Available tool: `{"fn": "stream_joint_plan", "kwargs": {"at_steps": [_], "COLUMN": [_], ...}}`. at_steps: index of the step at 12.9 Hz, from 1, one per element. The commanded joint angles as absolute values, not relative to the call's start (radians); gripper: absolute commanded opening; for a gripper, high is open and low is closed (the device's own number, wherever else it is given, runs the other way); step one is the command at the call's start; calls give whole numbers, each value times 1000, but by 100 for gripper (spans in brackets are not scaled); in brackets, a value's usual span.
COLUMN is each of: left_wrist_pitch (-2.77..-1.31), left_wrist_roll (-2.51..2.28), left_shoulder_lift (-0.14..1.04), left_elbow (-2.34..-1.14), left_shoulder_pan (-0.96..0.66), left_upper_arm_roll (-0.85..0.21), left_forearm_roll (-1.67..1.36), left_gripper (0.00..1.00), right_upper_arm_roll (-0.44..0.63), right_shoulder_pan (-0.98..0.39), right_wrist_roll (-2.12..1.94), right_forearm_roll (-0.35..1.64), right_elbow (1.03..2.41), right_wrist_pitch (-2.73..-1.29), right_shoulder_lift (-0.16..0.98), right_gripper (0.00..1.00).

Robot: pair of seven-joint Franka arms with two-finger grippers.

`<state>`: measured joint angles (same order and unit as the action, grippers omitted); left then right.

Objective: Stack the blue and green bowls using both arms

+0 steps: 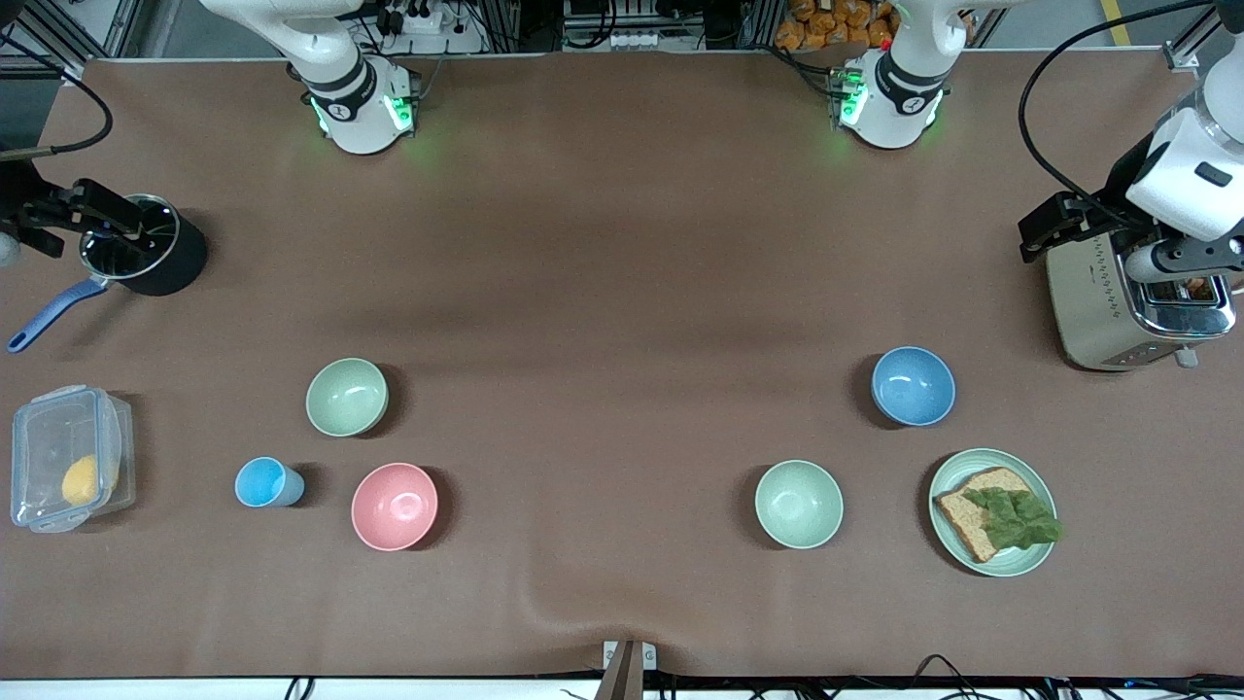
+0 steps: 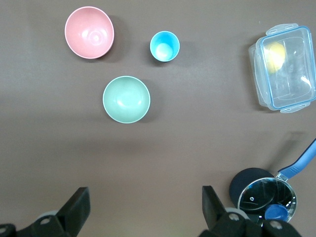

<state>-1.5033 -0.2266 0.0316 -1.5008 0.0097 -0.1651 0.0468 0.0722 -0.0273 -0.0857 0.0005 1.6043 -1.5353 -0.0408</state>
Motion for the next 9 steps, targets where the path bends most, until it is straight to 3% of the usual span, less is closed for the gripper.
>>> {"fn": "stream_joint_plan", "kwargs": {"at_steps": [1,9], "left_wrist_pitch": [-1489,-1489], "left_wrist_roll": [-209,-180], "left_shoulder_lift": [18,31], "left_elbow": [-1499,-1506], "left_shoulder_pan": [9,20], "left_upper_arm_roll": [-163,-155], "left_forearm_roll": [25,11], "left_gripper": [100,100], "right_upper_arm_roll": [63,69], "right_shoulder_pan": [-20,-40], "right_wrist_roll": [-87,-83], "right_forearm_roll": [-20,-18], "right_elbow": [1572,1574], "right_wrist_pitch": [-1514,-1514], "right_shoulder_lift": [-23,-23], "right_gripper": [100,100]}}
